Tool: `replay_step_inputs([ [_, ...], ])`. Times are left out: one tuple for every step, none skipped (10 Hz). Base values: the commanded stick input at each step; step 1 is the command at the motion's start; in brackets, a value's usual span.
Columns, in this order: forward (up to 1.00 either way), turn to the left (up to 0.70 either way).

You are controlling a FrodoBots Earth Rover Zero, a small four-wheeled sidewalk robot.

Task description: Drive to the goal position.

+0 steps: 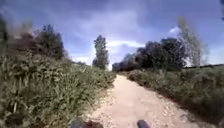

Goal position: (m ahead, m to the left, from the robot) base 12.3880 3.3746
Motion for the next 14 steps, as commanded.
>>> replay_step_inputs([
  [1.0,-0.38],
  [1.0,-0.08],
  [1.0,-0.14],
  [1.0,-0.33],
  [1.0,-0.16],
  [1.0,-0.14],
  [1.0,-0.25],
  [1.0,-0.31],
  [1.0,-0.37],
  [1.0,-0.04],
  [1.0,-0.4],
  [1.0,-0.13],
  [1.0,-0.33],
  [1.0,-0.21],
])
